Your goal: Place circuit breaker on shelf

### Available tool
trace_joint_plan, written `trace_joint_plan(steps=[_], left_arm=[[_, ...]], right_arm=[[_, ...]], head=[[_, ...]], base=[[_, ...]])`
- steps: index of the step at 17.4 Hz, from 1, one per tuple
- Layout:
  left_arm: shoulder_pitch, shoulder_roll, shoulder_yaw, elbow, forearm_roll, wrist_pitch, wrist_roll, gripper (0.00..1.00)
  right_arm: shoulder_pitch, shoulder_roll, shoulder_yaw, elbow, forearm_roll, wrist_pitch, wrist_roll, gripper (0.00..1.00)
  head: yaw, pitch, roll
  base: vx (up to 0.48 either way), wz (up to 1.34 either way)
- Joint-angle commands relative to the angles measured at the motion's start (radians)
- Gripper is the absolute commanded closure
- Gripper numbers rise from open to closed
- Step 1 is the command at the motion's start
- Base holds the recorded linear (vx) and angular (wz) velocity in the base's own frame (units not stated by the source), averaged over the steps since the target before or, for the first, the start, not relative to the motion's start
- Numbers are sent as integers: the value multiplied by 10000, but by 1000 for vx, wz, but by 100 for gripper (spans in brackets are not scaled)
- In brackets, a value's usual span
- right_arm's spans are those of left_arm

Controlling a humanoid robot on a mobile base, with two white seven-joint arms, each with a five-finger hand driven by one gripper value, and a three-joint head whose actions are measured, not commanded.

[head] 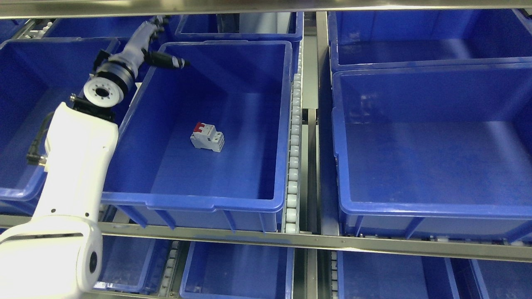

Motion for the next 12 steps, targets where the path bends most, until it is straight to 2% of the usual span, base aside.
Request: trace_joint_plan(steps=[1,2,3,6,10,12], left_arm=[[129,-1336,4207,-1561,1239,-534,752,1],[725,-1336,4193,-2491,1332,-857,753,1],[1414,-1336,4147,-3898,1333,-602,723,1],[2170,-1336,3155,-6893,1364,1130,723,0],[4943,-1336,1649,-9062,1486,1226,707,0],[5500,-1336,1295,-9357,1487,1271,723,0]], right_arm=[[-2,-175,0,0,0,-2,-5,0],[14,-175,0,0,0,-2,-5,0],[-2,-175,0,0,0,-2,-5,0],[-2,-175,0,0,0,-2,-5,0],[14,-175,0,0,0,-2,-5,0],[14,-175,0,0,0,-2,-5,0]], head=[[0,0,0],[0,0,0],[0,0,0],[0,0,0],[0,0,0],[0,0,0]], base=[[-71,97],[-71,97],[-81,110],[-90,111],[-85,151],[-65,127]])
